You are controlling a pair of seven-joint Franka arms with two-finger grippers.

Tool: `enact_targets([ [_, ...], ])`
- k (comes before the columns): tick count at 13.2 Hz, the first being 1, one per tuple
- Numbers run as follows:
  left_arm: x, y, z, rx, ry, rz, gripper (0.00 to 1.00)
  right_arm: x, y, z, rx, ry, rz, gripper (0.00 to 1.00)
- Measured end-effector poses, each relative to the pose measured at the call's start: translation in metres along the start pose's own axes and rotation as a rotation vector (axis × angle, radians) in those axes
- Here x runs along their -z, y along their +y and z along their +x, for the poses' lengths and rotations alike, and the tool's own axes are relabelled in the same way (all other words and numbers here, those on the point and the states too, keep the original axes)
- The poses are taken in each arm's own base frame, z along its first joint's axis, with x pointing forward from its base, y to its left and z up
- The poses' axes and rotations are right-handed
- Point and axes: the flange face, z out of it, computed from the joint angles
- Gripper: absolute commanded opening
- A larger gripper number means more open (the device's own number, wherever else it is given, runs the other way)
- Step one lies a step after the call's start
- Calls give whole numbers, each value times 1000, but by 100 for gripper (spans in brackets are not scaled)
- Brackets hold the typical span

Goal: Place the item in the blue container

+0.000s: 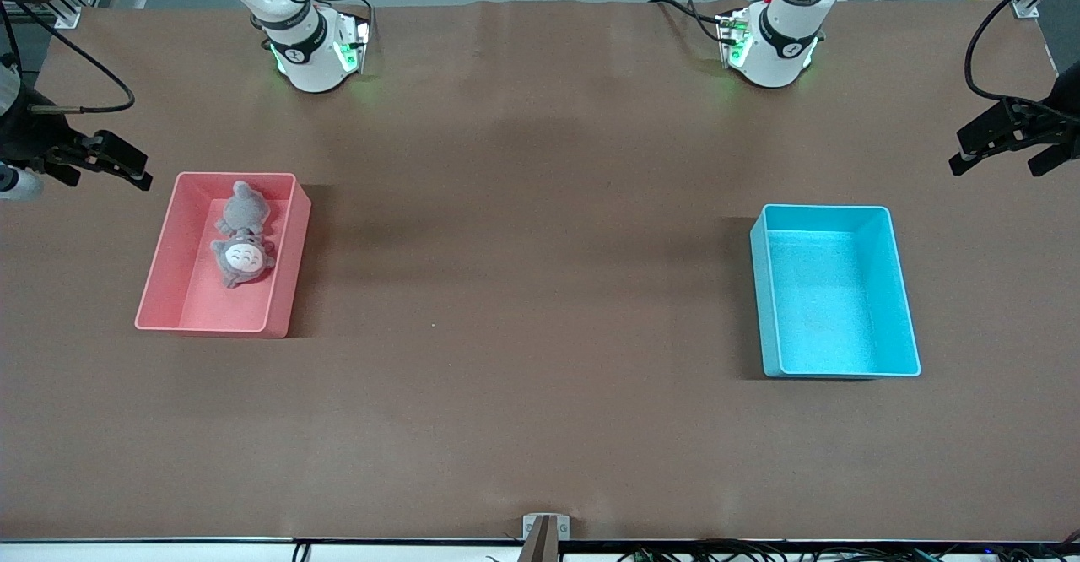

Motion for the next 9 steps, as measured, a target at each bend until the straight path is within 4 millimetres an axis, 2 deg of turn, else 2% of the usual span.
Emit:
enact_targets([
  [6, 0, 0, 0, 0, -2, 0, 100, 0, 1, 0, -14, -1, 20, 100],
  [9, 0, 1, 0, -1, -2, 0, 100, 0, 9, 0, -36, -3, 39, 100],
])
